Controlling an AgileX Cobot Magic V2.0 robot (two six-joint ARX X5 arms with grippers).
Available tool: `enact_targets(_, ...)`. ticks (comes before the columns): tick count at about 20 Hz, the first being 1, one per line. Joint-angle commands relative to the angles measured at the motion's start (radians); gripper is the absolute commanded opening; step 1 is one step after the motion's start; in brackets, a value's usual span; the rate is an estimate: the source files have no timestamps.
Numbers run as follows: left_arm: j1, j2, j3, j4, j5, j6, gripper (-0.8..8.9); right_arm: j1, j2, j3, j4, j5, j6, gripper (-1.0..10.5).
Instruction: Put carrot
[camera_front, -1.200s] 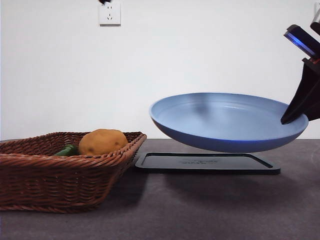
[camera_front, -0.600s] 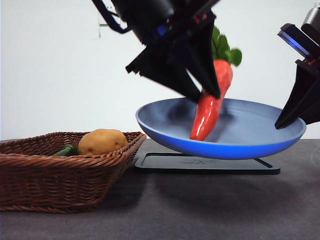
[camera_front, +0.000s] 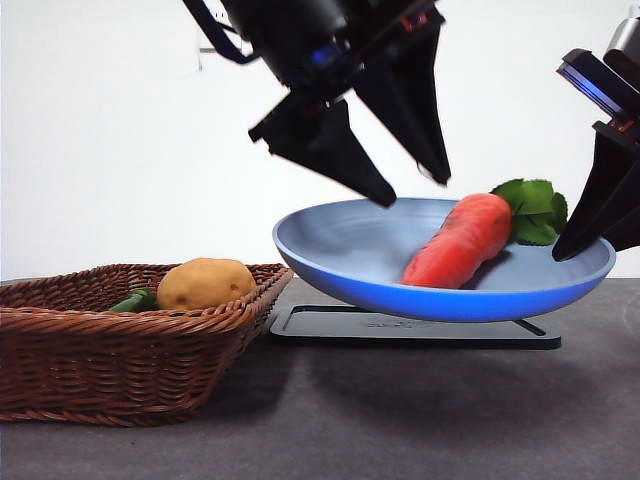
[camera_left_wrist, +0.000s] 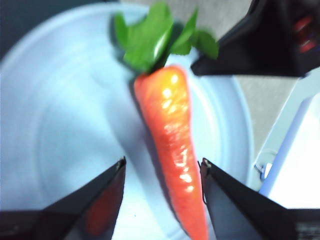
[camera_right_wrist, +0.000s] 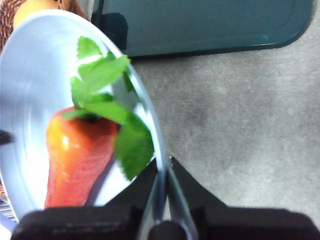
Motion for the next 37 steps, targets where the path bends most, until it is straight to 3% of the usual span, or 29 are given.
enact_targets(1, -0.001, -0.060, 0.014, 0.006, -0.042, -0.006, 2.57, 0.002, 0.005, 0.013, 0.008, -0.005, 0.007, 0.1)
enact_targets(7, 0.068, -0.373, 0.014, -0.108, -0.193, 0.019, 2.57, -0.001, 0.124, 0.088, -0.033, -0.002, -0.005, 0.1)
enact_targets(14, 0.094, -0.672, 0.014, -0.217, -0.293, 0.019, 2.57, -0.034, 0.507, 0.395, -0.050, 0.073, -0.047, 0.1)
enact_targets(22, 0.094, -0.715, 0.013, -0.298, -0.338, 0.019, 2.57, -0.101, 0.824, 0.705, -0.091, 0.068, -0.045, 0.1)
enact_targets(25, 0.094, -0.712, 0.013, -0.292, -0.339, 0.019, 2.57, -0.111, 0.853, 0.717, -0.093, 0.069, -0.045, 0.2)
enact_targets(29, 0.095, -0.712, 0.014, -0.271, -0.339, 0.019, 2.57, -0.116, 0.856, 0.717, -0.102, 0.077, -0.047, 1.7)
enact_targets(33, 0.094, -0.712, 0.014, -0.244, -0.340, 0.024, 2.57, -0.125, 0.837, 0.718, -0.094, 0.066, -0.038, 1.8)
enact_targets(37, 0.095, -0.698, 0.014, -0.229, -0.477, 0.133, 2.57, -0.132, 0.709, 0.718, -0.209, 0.069, -0.051, 1.8)
